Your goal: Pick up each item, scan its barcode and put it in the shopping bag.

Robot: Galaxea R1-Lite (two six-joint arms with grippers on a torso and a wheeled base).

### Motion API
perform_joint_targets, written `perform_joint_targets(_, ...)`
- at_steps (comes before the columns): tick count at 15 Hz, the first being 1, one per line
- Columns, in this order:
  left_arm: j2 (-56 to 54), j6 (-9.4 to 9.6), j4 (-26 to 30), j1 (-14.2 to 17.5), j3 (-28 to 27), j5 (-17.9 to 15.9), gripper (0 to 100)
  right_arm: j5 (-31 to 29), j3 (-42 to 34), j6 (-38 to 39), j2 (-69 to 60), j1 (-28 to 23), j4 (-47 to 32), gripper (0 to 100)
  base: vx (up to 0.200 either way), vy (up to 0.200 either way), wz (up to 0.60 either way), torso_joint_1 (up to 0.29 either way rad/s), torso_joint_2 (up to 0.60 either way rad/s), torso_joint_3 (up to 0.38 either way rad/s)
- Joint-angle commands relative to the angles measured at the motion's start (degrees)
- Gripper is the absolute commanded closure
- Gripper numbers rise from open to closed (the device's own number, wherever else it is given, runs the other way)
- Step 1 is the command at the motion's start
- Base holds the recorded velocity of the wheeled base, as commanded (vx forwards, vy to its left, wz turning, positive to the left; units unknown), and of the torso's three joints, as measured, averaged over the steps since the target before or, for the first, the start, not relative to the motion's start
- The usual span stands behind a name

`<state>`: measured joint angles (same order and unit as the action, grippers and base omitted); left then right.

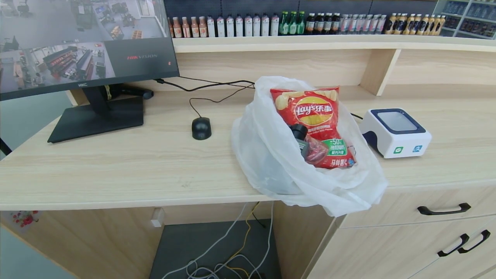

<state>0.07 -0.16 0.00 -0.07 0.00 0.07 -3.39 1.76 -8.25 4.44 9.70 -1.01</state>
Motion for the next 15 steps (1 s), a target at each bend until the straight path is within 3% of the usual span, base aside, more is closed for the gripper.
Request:
perform_joint_targets(1,0.0,-0.02,0.0,0.0,0.0,0.0,0,0.1,0.0,0.1,2.9,-7.9,0.0,0,0.000,0.000,0.00,0.000,0.00,0.000)
perform_joint_targets(4,0.0,-0.02,0.0,0.0,0.0,0.0,0,1.1,-0.2,0.0,0.7,-4.9,0.5,0,0.000,0.000,0.00,0.000,0.00,0.000)
perform_joint_targets(6,0.0,-0.02,0.0,0.0,0.0,0.0,0,-1.8,-0.7,1.0,0.7,-4.9,2.1,0,0.000,0.000,0.00,0.000,0.00,0.000)
perform_joint_targets(7,0.0,-0.02,0.0,0.0,0.0,0.0,0,-2.2,-0.6,2.7,0.8,-5.5,1.6,0,0.000,0.000,0.00,0.000,0.00,0.000)
perform_joint_targets(9,0.0,-0.02,0.0,0.0,0.0,0.0,0,-1.6,-0.3,2.5,1.5,-11.7,0.5,0,0.000,0.000,0.00,0.000,0.00,0.000)
perform_joint_targets(11,0.0,-0.02,0.0,0.0,0.0,0.0,0,-0.6,-0.2,2.0,-0.3,-11.5,0.4,0,0.000,0.000,0.00,0.000,0.00,0.000)
perform_joint_targets(12,0.0,-0.02,0.0,0.0,0.0,0.0,0,1.5,-0.2,0.7,-2.8,-8.9,0.4,0,0.000,0.000,0.00,0.000,0.00,0.000)
perform_joint_targets(15,0.0,-0.02,0.0,0.0,0.0,0.0,0,3.3,-0.5,3.3,-4.4,-9.6,1.0,0,0.000,0.000,0.00,0.000,0.00,0.000)
